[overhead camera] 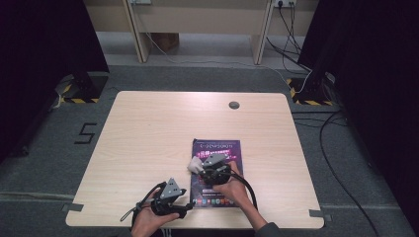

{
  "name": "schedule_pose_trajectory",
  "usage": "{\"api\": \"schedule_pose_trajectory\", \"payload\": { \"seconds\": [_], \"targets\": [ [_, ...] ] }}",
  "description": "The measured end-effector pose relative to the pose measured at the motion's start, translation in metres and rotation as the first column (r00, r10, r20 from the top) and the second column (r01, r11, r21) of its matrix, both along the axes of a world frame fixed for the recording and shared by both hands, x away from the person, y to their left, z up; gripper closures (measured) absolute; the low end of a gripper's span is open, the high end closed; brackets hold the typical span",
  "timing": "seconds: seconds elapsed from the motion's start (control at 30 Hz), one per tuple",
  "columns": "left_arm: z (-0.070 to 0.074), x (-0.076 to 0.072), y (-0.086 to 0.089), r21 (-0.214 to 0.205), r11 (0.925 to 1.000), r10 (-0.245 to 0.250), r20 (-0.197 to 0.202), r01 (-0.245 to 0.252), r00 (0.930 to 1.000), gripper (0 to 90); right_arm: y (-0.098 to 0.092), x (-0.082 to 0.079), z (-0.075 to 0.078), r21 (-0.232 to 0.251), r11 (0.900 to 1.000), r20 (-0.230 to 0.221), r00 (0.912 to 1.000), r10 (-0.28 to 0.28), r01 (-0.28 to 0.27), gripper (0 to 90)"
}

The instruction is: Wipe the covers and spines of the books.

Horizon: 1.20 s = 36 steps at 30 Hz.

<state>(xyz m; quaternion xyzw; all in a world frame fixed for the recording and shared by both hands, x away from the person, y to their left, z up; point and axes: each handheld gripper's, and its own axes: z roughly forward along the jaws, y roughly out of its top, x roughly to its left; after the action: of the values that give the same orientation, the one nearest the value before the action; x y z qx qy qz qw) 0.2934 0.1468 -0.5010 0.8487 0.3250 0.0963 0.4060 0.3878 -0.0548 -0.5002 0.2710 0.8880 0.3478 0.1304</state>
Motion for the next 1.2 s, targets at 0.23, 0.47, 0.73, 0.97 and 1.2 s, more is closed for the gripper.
{"api": "schedule_pose_trajectory", "payload": {
  "seconds": [0.23,0.47,0.73,0.97,1.2],
  "targets": [
    [0.002,-0.003,0.007,0.004,1.0,0.007,0.005,-0.007,1.0,40.9,0.0,-0.012,0.0,-0.001,0.9998,-0.007,0.9998,0.018,-0.018,70.8],
    [0.003,-0.005,0.013,0.004,1.0,0.009,0.002,-0.009,1.0,39.3,-0.002,-0.016,0.001,0.002,0.9999,-0.019,0.9998,0.011,-0.011,72.0],
    [0.003,-0.005,0.02,0.011,0.9996,0.026,0.002,-0.026,0.9996,35.6,-0.034,0.002,0.002,-0.028,0.9957,0.012,0.996,-0.088,0.089,72.3],
    [0.004,-0.006,0.023,0.014,0.9994,0.031,0.003,-0.031,0.9995,33.5,-0.083,0.023,0.002,-0.011,0.9666,0.017,0.9666,-0.256,0.256,72.5],
    [0.004,-0.008,0.028,0.011,0.9989,0.045,0.004,-0.045,0.999,32.6,-0.1,0.029,0.002,-0.013,0.9503,0.018,0.9503,-0.311,0.311,72.7]
  ]
}}
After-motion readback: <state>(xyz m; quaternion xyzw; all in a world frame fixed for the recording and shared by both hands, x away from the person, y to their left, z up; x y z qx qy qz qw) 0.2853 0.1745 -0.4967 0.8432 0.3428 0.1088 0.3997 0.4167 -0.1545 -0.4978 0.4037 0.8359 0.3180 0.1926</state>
